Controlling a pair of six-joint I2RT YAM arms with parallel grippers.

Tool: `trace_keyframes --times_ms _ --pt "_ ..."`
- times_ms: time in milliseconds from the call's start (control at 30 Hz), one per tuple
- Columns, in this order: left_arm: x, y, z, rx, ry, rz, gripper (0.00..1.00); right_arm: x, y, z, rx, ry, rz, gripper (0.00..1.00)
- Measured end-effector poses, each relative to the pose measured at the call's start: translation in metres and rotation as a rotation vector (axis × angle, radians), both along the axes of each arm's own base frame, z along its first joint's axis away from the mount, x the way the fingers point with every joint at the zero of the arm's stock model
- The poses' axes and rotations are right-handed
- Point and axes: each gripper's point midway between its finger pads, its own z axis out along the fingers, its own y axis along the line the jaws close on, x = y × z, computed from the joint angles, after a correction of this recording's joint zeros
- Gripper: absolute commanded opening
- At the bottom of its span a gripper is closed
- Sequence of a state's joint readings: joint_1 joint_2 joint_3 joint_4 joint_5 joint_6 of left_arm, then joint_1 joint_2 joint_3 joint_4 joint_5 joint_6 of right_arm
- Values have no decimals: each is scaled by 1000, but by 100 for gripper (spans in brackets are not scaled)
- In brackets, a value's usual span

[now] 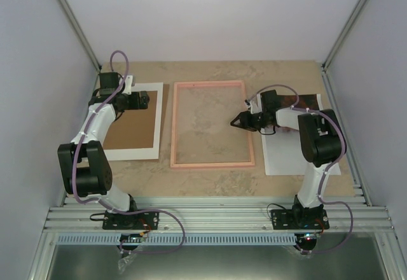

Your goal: Put the photo into the frame

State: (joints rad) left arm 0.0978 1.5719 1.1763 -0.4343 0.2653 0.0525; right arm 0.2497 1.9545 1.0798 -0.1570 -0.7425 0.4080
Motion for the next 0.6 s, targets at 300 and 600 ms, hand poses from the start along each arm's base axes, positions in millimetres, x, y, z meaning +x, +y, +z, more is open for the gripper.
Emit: trace_keyframes --times_ms 300,600 --pt "0 0 0 0 0 0 99 2 -10 7 -74 -9 -33 66" --pt "0 0 0 0 -1 0 99 5 -24 27 -160 -28 -75 72"
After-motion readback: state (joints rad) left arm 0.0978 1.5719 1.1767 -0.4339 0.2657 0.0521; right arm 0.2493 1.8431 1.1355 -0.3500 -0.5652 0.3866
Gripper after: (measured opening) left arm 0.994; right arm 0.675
